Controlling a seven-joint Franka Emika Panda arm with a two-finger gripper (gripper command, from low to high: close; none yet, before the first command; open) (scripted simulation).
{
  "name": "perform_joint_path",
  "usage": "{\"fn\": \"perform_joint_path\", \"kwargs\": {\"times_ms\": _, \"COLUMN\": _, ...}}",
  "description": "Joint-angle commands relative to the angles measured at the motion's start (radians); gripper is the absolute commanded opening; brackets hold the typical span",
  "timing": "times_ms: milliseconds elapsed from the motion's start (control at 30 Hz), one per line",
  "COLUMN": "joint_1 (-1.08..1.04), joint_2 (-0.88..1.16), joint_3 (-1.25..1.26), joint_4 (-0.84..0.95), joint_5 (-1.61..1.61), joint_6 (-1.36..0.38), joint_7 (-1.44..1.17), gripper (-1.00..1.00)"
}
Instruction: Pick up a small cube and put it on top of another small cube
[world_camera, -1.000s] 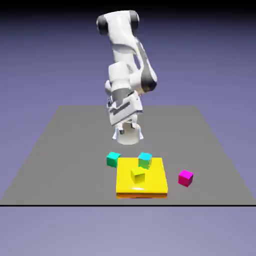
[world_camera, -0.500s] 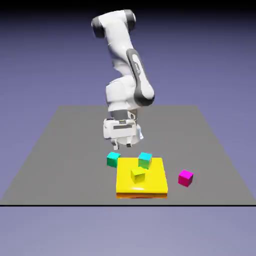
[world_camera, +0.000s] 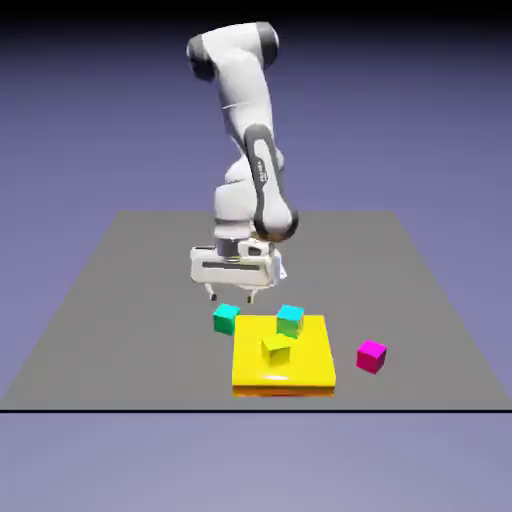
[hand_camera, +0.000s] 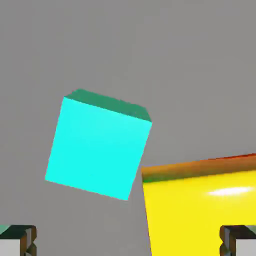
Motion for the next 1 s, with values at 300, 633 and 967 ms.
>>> {"fn": "perform_joint_path", "kwargs": {"times_ms": 300, "joint_1": 0.1, "joint_2": 0.296, "joint_3": -0.003, "joint_4": 0.013, "joint_5": 0.144, "joint_6": -0.259, "joint_7": 0.062, "gripper": 0.0}}
{"fn": "perform_joint_path", "kwargs": {"times_ms": 633, "joint_1": 0.197, "joint_2": 0.658, "joint_3": 0.02, "joint_4": 0.034, "joint_5": 0.29, "joint_6": -0.59, "joint_7": 0.095, "gripper": 0.0}}
{"fn": "perform_joint_path", "kwargs": {"times_ms": 967, "joint_1": 0.294, "joint_2": 1.021, "joint_3": 0.042, "joint_4": 0.055, "joint_5": 0.435, "joint_6": -0.922, "joint_7": 0.129, "gripper": 0.0}}
